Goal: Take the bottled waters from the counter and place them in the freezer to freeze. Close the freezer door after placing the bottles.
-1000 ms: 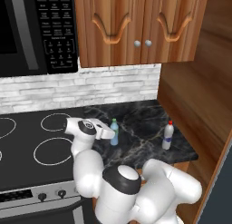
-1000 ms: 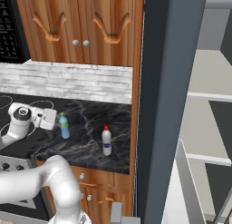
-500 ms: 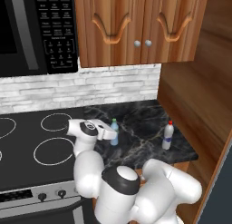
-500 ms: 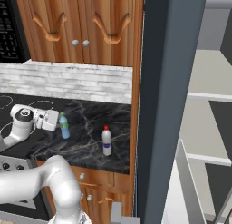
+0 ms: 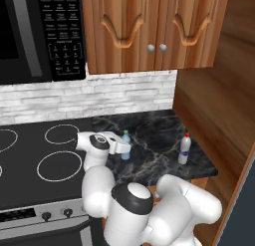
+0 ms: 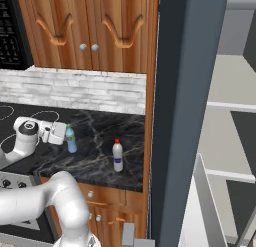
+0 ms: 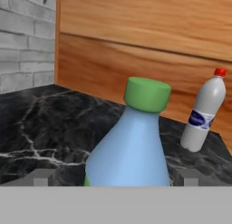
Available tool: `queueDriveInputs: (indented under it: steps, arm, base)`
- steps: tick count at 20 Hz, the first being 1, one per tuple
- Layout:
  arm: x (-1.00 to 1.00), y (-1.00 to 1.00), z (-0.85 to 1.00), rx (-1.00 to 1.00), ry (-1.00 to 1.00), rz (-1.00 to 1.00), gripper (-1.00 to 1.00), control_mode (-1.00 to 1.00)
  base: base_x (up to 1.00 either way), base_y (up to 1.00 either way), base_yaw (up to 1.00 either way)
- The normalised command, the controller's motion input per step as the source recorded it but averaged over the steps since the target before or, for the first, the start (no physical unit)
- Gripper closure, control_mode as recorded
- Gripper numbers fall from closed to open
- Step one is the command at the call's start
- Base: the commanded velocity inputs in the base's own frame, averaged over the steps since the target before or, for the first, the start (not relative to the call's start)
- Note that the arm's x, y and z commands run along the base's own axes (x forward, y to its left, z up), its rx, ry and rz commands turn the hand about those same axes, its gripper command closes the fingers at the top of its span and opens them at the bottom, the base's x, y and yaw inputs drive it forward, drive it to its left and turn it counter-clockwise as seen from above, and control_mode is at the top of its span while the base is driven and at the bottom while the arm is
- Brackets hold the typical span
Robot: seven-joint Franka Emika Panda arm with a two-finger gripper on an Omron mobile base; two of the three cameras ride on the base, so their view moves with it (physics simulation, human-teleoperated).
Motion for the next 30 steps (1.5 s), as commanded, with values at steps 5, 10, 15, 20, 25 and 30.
queueDriveInputs:
  steps: [5,10,15,20,25,30]
  arm:
    - [0.00,0.00,0.00,0.00,0.00,0.00,-1.00,-1.00]
    - [0.00,-0.04,0.00,0.00,0.00,0.00,-1.00,-1.00]
    - [0.00,0.00,0.00,0.00,0.00,0.00,1.00,-1.00]
    - [0.00,0.00,0.00,0.00,0.00,0.00,1.00,-1.00]
    - [-0.02,0.00,0.00,0.00,0.00,0.00,1.00,-1.00]
    - [-0.31,-0.14,0.32,0.03,0.00,0.11,1.00,-1.00]
  base:
    - [0.00,0.00,0.00]
    - [0.00,0.00,0.00]
    - [0.00,0.00,0.00]
    - [0.00,0.00,0.00]
    - [0.00,0.00,0.00]
    - [0.00,0.00,0.00]
